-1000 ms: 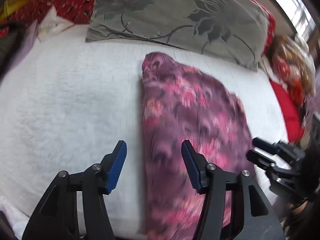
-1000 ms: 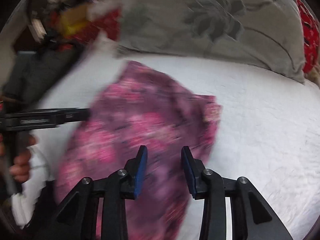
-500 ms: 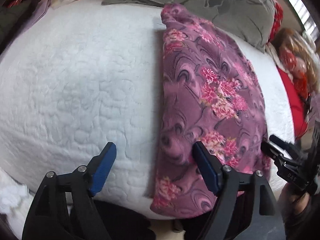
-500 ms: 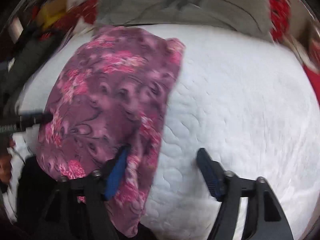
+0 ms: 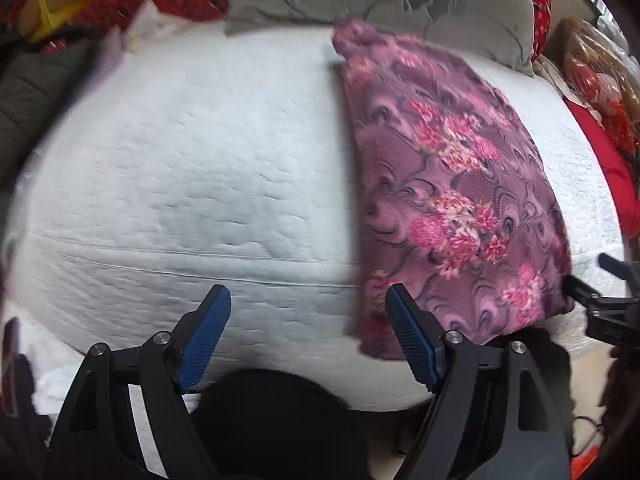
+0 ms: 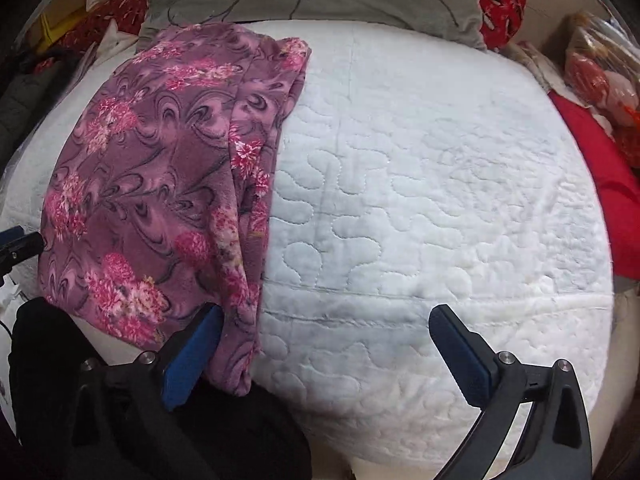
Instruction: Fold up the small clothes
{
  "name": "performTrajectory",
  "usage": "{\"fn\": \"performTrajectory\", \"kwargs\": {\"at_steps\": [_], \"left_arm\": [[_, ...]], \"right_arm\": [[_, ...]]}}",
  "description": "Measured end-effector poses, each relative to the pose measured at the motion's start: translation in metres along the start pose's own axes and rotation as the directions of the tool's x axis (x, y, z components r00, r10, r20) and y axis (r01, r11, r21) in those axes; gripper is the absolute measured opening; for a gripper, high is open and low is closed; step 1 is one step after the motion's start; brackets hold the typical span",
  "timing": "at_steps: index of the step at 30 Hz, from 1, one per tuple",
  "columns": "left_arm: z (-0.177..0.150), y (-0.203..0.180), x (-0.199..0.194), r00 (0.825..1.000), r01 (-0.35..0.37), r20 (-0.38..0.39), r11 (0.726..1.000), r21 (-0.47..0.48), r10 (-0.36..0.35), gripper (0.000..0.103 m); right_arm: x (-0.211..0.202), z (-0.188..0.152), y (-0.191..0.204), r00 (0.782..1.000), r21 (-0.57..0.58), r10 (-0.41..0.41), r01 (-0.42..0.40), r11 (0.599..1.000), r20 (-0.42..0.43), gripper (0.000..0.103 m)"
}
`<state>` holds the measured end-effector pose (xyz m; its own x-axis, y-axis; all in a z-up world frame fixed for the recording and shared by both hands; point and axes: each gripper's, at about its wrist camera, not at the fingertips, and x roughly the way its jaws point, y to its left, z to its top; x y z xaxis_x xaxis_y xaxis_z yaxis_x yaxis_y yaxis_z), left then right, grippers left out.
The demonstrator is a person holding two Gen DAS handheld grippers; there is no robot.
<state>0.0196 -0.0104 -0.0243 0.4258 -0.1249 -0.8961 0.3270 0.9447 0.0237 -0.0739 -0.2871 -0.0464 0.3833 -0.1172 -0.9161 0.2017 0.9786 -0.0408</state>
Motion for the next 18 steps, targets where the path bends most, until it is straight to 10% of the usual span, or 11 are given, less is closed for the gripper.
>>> {"fn": "performTrajectory", "kwargs": {"at_steps": [18], "left_arm": [[-0.021,-0.006,-0.017,0.985,-0.142,0.096,0.990,-0.010,0.142,0.080]], "right_arm": [[-0.076,-0.017,0.017,0.967,-0.005,-0.070,0.073,0.997,0.245,0.103]]}}
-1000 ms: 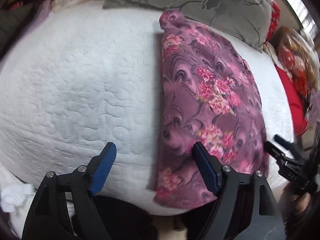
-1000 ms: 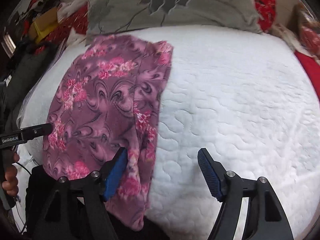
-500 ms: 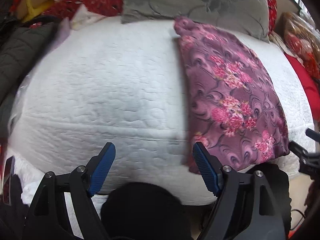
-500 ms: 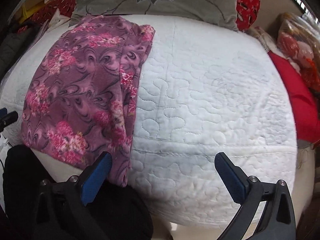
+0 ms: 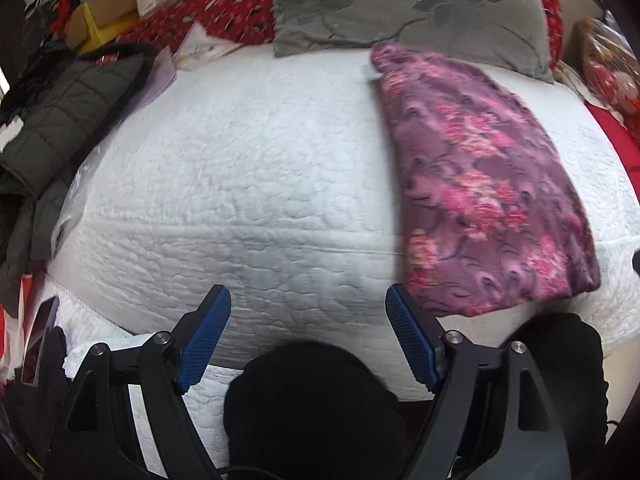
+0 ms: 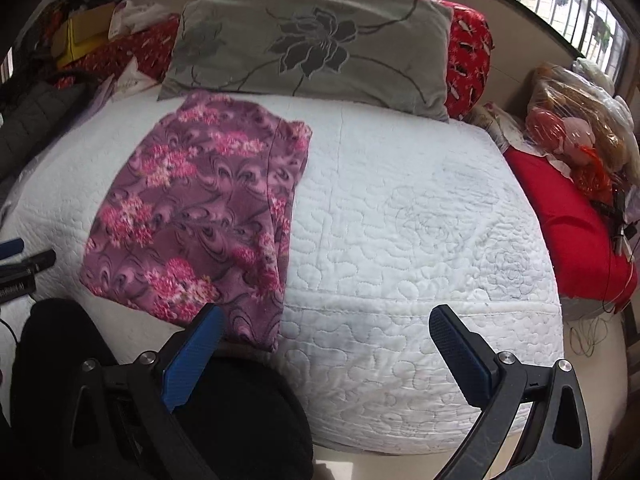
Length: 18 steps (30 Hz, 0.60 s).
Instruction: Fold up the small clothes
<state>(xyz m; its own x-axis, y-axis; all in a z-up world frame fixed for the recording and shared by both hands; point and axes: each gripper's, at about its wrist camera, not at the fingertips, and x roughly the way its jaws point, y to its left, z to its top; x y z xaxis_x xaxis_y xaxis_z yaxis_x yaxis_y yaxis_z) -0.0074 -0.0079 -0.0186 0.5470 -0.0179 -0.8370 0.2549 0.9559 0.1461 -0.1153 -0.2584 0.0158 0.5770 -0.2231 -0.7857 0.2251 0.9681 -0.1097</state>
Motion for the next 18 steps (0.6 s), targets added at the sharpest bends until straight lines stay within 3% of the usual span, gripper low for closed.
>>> {"fn": "performTrajectory", "kwargs": {"at_steps": [5,18], "left_arm": [[-0.003,-0.014,-0.021,0.997,0.011,0.069,0.999,0.042,-0.014,0.080],[-0.007,-0.025,-0.046,0.988,0.093,0.120,0.993,0.066,-0.101,0.080]], "right_arm": [[-0.013,0.003,-0.005,0.999,0.035,0.008,-0.009,0.999,0.043,0.103],[-0.023,-0.008,-0.006,0.997,0.008,0.003,-0.003,1.000,0.072,0.103]]}}
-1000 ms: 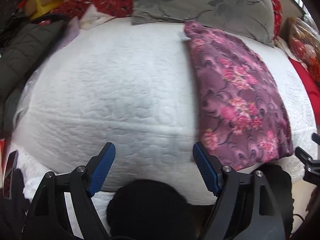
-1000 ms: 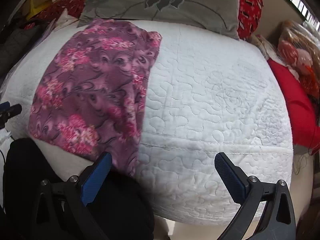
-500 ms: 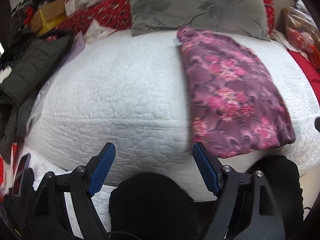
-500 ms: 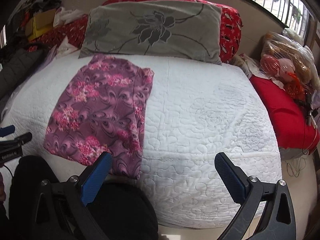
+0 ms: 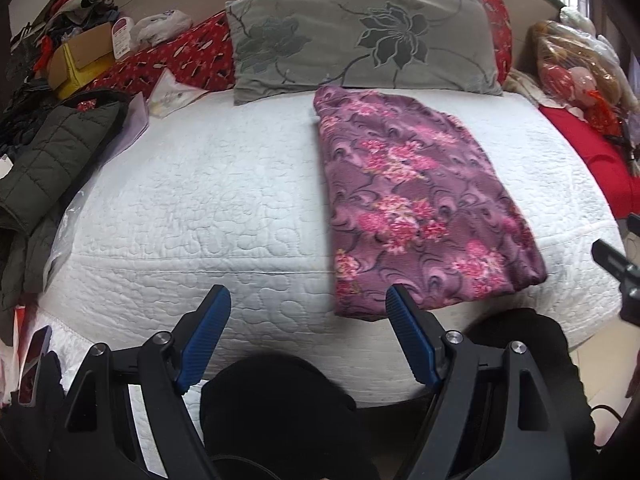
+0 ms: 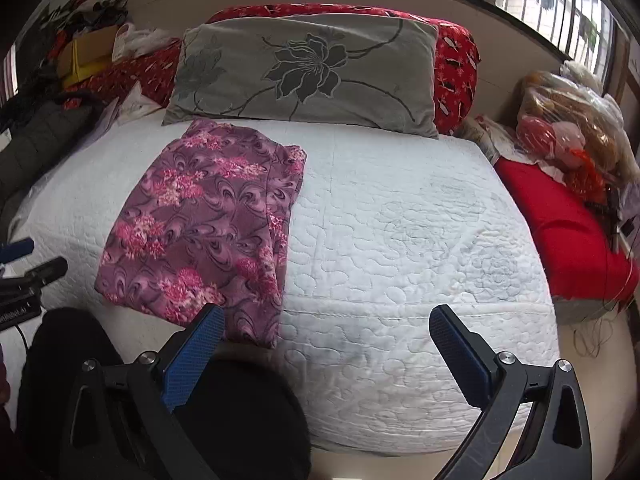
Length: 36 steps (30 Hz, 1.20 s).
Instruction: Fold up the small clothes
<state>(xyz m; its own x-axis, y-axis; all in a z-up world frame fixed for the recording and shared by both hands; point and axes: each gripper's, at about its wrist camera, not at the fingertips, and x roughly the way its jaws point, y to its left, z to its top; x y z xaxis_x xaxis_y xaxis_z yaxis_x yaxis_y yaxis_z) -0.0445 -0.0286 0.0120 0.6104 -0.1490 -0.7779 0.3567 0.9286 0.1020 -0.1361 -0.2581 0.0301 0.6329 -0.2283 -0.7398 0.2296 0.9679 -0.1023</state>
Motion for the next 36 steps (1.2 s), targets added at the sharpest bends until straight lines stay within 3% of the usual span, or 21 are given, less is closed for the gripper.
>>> {"fn": "performTrajectory", "kwargs": {"at_steps": [8,36], "left_arm": [[-0.003,-0.013,-0.007,0.999,0.050,-0.004,0.999,0.018,-0.049,0.080],[-0.010,-0.041,-0.017,0.992,0.124,-0.045,0.991,0.045,-0.122,0.080]], "right_arm": [[-0.009,-0.009,0.000,0.999,-0.024,-0.030,0.031,0.999,0.020,0.103],[-0.014,-0.012,-0.024,1.000,0.072,-0.029,0.028,0.997,0.006,0.103]]}}
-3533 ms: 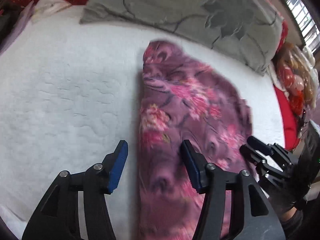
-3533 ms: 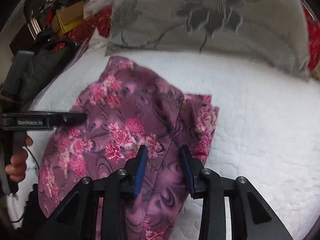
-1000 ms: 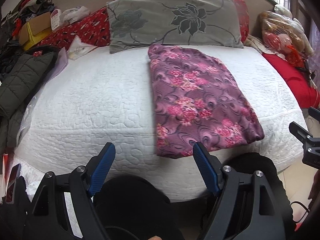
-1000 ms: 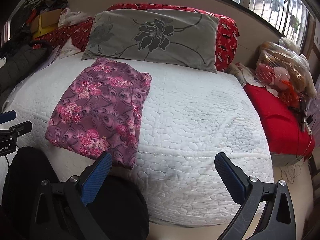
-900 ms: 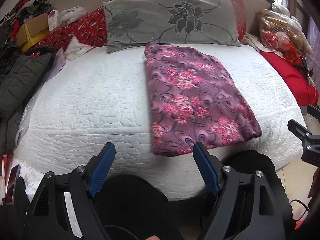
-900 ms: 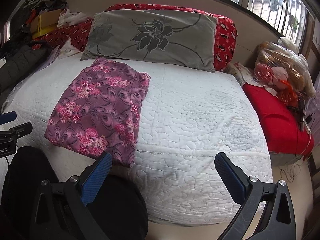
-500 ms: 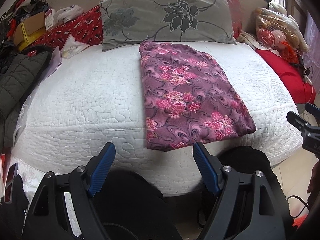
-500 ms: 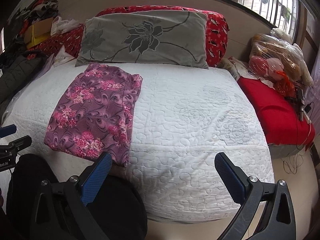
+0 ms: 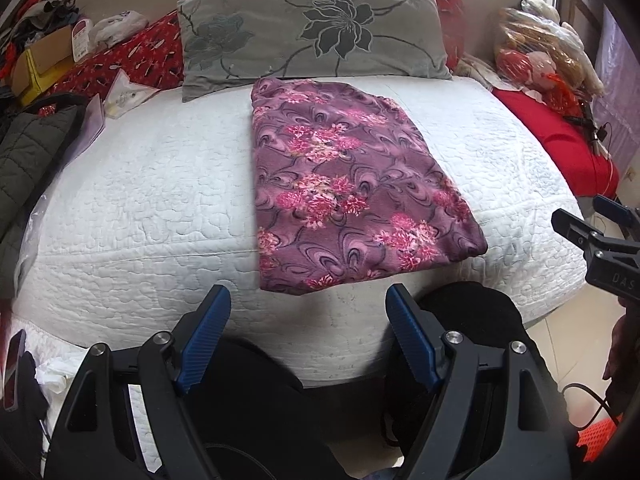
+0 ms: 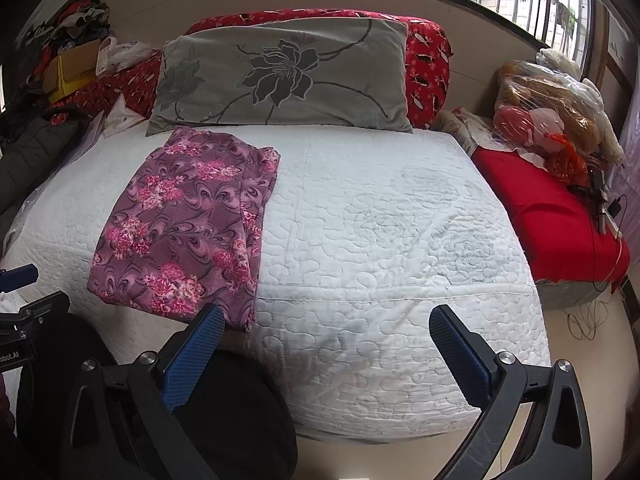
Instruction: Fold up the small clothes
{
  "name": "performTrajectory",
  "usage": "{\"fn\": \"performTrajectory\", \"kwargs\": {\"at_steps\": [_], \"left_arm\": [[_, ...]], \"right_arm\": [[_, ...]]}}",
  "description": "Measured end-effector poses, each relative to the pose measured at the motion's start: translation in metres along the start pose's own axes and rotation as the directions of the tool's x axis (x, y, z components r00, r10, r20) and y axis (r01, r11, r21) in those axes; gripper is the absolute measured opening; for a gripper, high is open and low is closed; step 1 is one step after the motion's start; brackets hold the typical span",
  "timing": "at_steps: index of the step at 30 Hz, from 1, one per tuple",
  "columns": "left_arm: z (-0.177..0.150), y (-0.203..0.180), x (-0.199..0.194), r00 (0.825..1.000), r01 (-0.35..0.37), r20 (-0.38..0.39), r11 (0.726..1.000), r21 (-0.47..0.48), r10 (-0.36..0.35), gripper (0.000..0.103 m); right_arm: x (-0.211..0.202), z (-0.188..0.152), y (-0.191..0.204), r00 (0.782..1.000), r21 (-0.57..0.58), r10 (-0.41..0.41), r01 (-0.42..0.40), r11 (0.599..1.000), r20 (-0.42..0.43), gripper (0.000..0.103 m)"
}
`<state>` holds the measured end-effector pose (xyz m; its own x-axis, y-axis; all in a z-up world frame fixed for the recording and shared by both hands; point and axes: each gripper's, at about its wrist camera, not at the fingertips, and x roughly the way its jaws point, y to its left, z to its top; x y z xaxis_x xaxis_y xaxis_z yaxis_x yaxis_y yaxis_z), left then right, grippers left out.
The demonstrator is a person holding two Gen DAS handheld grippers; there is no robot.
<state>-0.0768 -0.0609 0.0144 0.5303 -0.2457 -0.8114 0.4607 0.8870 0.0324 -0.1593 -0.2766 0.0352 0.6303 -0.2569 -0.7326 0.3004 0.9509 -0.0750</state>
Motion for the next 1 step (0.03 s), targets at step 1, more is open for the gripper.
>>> {"fn": "performTrajectory", "kwargs": {"at_steps": [1], "left_arm": [[0.0000,-0.0003,0.0003,1.000,-0.001,-0.002,1.000,-0.003,0.001,0.080]], "right_arm": [[0.0011,0.0001,-0.0012,1.000,0.004,0.000,0.000,1.000,-0.005,0.103]]}}
